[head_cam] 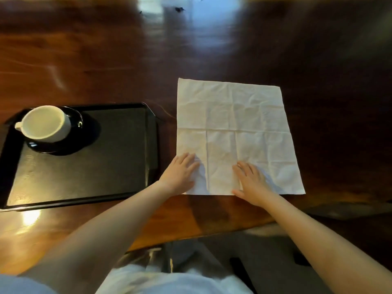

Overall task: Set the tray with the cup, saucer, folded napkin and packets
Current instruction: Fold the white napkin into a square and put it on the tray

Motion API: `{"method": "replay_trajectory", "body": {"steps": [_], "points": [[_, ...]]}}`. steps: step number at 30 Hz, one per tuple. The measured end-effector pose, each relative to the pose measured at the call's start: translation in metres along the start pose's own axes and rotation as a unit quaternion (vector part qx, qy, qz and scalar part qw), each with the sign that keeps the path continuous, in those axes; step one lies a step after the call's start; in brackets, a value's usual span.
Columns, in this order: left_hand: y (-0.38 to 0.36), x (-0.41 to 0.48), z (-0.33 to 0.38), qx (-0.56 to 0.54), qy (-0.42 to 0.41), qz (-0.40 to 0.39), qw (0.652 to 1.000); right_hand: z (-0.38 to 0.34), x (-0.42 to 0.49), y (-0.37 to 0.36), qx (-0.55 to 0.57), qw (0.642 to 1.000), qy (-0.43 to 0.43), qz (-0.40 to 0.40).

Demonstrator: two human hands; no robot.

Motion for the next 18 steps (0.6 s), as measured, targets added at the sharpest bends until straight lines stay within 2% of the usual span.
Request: {"method": "replay_trajectory", "body": {"steps": [4,10,16,18], "points": [[-0.009,-0.012,0.003,0.074,0.019,-0.032,0.997,0.026,-0.021,-0.006,0.005,1.000,-0.002,0.017],[-0.011,-0.010,0.013,0.134,0.006,-0.022,0.991,0.050,-0.037,-0.005,-0.034,0.998,-0.037,0.026],[-0.010,-0.011,0.009,0.156,-0.063,0.012,0.986,0.044,-0.030,-0.009,-0.055,0.990,-0.050,0.123],[-0.011,-0.014,0.007,0.166,-0.066,0.002,0.984,0.045,-0.029,-0.010,-0.063,0.987,-0.043,0.142]]}}
Point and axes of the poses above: each hand's wrist, its own x-axis towards the middle knuckle, its own y-axis out of the back of the hand, z = x × y, the point moved 3 cm from there along x, towards the middle knuckle, and after that the axes turned 12 degrees about z, right-handed, at the moved point
